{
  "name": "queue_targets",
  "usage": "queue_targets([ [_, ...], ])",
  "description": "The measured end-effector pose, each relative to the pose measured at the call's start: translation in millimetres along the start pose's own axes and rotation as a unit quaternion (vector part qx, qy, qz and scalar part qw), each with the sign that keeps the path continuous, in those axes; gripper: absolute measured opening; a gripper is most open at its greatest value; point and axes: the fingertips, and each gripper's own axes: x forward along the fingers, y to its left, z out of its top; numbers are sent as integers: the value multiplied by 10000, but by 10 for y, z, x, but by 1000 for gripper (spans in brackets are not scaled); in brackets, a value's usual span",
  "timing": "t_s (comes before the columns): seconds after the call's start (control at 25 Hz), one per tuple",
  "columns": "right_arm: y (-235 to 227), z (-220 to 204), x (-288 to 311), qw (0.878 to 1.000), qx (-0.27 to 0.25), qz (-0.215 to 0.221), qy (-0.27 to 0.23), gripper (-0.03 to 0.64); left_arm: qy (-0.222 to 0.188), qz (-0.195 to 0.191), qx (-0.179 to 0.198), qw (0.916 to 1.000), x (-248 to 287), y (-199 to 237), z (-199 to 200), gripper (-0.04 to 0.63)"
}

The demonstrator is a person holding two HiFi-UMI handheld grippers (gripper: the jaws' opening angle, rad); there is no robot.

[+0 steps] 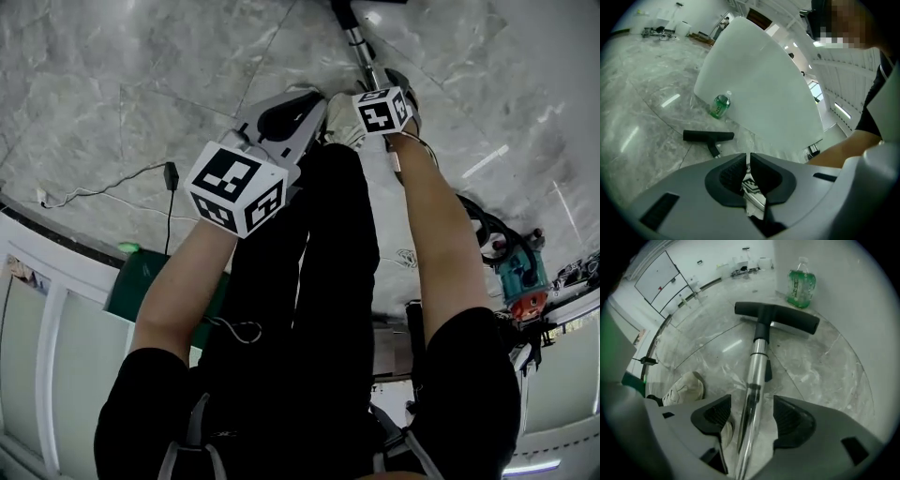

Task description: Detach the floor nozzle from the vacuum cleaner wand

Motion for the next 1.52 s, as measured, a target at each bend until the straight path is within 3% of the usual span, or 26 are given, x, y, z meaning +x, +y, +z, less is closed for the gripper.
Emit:
queue_targets([
  [0.08, 17, -28, 202, 9998, -26, 157, 90, 296, 237, -19, 109, 9997, 45, 79, -245, 12],
  [0.16, -10, -43, 296, 9998, 119, 74, 147, 172, 448, 20, 216, 9988, 81, 190, -407, 12],
  [0.48, 108, 14, -75, 9991, 311, 291, -39, 164, 435, 113, -121, 9989, 13, 292, -250, 25],
  [0.56, 166, 101, -351, 9990, 249, 270, -269, 164, 654, -241, -594, 9958, 48, 250, -296, 96],
  [0.6, 201, 139, -509, 9987, 205, 266, -385, 163, 776, -484, -1020, 9906, 88, 222, -334, 221],
  [0.64, 238, 169, -676, 9983, 155, 267, -499, 163, 834, -662, -1434, 9839, 131, 207, -353, 295],
  [0.72, 315, 215, -1021, 9969, 63, 280, -727, 163, 725, -718, -1805, 9783, 198, 217, -298, 341],
  [1.0, 778, 103, -1880, 9916, -134, 644, -1113, 163, 385, -662, -1721, 9821, 378, 38, -27, 347],
  [1.16, 1061, -59, -2106, 9884, -325, 983, -1114, 163, -265, -431, -2019, 9781, 395, 42, 152, 343],
  [1.2, 1121, -83, -2150, 9875, -339, 1073, -1106, 163, -377, -388, -1986, 9786, 364, 34, 159, 328],
  [1.28, 1222, -89, -2211, 9855, -332, 1245, -1108, 163, -503, -228, -1814, 9819, 270, 40, 143, 123],
  [1.44, 1266, -50, -2244, 9824, -291, 1362, -1242, 163, -517, -294, -1497, 9869, 142, -34, 182, 117],
  [1.52, 1271, -14, -2176, 9759, -293, 1683, -1355, 164, -555, -434, -1278, 9893, 138, -111, 229, 117],
])
